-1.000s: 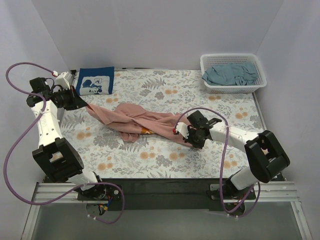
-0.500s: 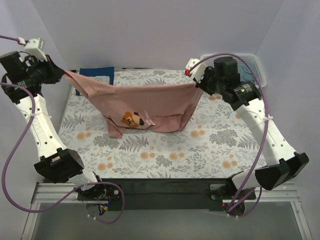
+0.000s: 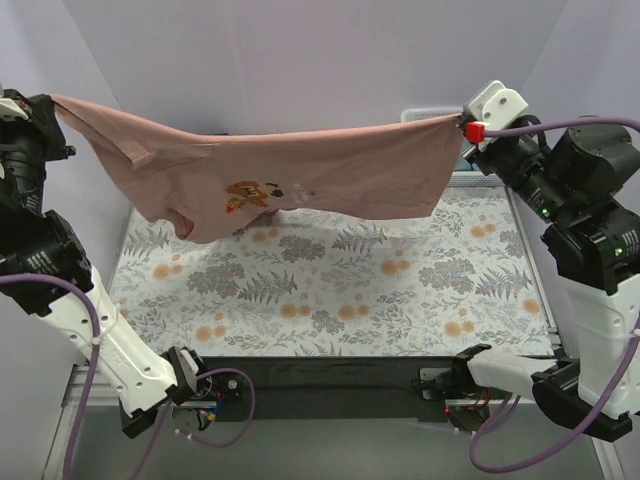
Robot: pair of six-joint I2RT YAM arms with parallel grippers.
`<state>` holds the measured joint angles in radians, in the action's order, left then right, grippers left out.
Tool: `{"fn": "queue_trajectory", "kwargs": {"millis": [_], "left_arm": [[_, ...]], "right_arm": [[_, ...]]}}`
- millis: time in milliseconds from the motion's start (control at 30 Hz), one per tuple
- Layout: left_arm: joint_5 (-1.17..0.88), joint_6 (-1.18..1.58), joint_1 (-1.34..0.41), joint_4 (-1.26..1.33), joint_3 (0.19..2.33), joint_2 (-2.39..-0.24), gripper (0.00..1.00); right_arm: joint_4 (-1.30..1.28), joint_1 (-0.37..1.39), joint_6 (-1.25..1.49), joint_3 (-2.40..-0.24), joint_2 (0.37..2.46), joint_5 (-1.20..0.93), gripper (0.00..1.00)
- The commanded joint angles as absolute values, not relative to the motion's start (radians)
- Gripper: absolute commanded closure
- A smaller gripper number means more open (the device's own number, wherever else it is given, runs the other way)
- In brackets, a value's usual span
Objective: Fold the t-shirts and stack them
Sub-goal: Flatten the tshirt out
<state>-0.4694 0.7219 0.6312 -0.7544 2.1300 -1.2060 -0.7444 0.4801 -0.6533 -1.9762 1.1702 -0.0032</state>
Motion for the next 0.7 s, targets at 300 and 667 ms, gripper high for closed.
{"fn": "queue_trajectory", "kwargs": {"millis": [300,667], "left_arm": [[-0.670,0.706,0.635,-0.841,2.278,-1.462,1.00],[-0.304,0.808,0.258,-0.230,2.564,-1.932,1.00]], "right_arm": [[-0.442,0.469,-0.641,-1.908,1.296,0.166,0.99],[-0.095,0.362,-0.557,-2.445,1.830,0.166,0.99]]}}
